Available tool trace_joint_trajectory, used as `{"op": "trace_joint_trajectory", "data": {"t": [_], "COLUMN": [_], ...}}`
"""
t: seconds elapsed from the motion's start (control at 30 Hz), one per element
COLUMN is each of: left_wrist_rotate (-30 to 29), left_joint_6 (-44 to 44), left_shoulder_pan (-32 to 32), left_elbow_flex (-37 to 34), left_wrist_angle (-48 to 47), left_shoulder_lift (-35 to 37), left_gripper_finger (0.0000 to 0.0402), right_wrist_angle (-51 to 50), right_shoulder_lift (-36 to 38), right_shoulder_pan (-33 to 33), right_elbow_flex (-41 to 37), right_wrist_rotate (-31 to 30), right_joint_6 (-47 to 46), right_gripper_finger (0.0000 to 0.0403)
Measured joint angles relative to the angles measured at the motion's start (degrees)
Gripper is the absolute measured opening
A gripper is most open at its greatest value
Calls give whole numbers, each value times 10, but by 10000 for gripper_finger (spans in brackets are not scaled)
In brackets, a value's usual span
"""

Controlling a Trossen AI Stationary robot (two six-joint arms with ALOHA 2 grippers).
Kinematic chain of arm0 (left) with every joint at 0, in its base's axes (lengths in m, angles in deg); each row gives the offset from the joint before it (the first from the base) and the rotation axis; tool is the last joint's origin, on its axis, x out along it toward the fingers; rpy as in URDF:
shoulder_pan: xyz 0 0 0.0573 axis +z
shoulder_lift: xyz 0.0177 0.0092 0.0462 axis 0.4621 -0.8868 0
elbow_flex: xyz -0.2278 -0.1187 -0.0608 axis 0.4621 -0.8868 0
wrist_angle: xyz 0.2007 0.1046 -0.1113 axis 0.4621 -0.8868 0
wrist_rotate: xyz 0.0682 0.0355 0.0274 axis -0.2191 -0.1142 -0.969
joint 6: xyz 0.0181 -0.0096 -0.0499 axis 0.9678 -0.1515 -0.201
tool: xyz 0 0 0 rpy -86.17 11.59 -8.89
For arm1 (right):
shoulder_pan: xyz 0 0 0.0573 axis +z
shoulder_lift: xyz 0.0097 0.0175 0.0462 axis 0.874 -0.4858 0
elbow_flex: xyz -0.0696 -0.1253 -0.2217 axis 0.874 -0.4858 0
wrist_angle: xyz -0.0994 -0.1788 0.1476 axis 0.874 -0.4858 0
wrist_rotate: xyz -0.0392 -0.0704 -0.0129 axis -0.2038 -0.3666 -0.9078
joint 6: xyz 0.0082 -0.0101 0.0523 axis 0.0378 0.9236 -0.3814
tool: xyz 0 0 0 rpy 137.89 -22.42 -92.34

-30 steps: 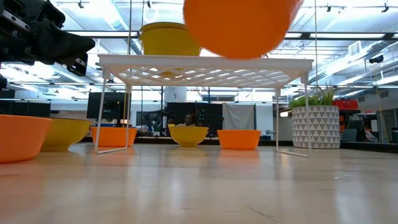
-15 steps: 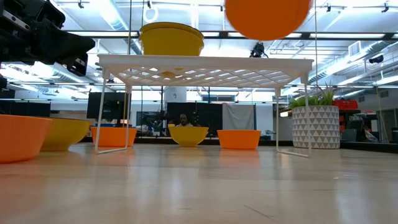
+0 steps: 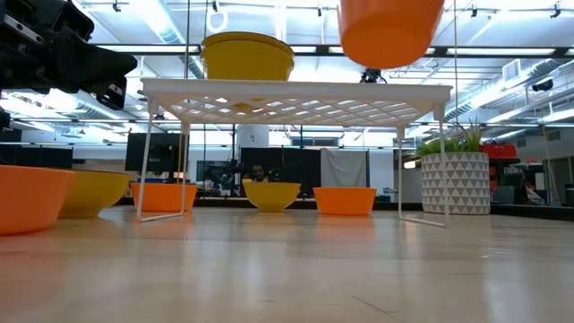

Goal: Pick & Place Mini bowls
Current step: Put the orange bowl on the shelf

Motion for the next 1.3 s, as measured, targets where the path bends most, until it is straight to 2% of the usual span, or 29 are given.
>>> {"op": "trace_joint_trajectory", "data": {"t": [0.27, 0.53, 0.83, 1.1, 1.3], "left_wrist_rotate": [0, 0, 0, 0, 0], "left_joint_6": [0, 0, 0, 0, 0], "left_shoulder_pan": [0, 0, 0, 0, 0], "left_elbow_flex": [0, 0, 0, 0, 0], "left_wrist_angle": [0, 0, 0, 0, 0], "left_shoulder_lift": [0, 0, 0, 0, 0], "left_gripper_finger": [23, 23, 23, 23, 23], "right_wrist_angle": [-18, -23, -25, -13, 9], "right_shoulder_lift": [2, -4, -15, -15, -15], "right_shoulder_pan": [-68, -108, -112, -108, -99], "right_elbow_flex": [0, 0, -1, -44, -48], "right_wrist_rotate": [-2, -2, 0, -1, 5], "right_joint_6": [35, 53, 54, 54, 75], "right_gripper_finger": [0, 0, 0, 0, 0]}}
